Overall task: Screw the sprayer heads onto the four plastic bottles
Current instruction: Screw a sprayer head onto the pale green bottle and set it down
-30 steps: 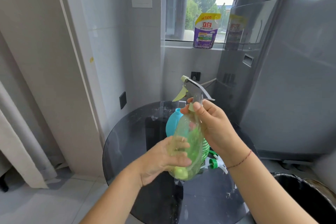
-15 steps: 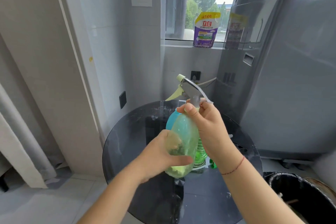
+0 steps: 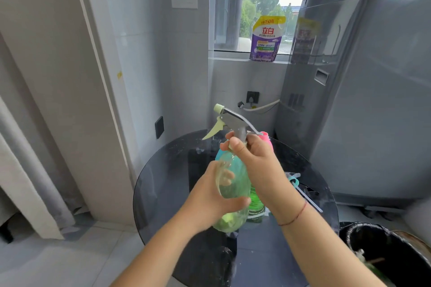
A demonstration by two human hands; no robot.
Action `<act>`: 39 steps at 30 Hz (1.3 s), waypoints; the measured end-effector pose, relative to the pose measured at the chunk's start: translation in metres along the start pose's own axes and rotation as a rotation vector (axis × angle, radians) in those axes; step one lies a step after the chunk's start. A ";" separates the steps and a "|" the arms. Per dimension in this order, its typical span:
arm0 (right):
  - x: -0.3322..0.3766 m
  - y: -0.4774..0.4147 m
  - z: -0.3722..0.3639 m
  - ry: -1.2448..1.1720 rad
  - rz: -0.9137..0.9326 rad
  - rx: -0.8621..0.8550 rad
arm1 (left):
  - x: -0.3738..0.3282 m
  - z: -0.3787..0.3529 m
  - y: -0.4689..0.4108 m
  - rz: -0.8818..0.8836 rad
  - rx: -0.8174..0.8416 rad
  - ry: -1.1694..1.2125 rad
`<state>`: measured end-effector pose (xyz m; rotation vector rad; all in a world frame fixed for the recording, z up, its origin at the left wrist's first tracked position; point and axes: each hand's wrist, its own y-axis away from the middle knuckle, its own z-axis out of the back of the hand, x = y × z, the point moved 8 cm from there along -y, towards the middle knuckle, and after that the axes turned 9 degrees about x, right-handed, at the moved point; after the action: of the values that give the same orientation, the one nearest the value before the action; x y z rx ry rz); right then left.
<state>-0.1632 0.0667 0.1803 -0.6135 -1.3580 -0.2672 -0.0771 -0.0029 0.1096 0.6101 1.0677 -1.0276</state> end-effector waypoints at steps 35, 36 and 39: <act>-0.198 -0.134 -0.148 -0.063 -0.410 0.196 | 0.178 0.171 -0.092 0.222 -0.292 0.062; -0.201 -0.135 -0.147 -0.060 -0.408 0.188 | 0.182 0.171 -0.094 0.223 -0.285 0.069; -0.205 -0.134 -0.148 -0.047 -0.404 0.173 | 0.192 0.169 -0.097 0.232 -0.247 0.120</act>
<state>-0.1540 -0.1592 0.0040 -0.1978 -1.5268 -0.4568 -0.0716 -0.2561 0.0052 0.5835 1.1775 -0.6531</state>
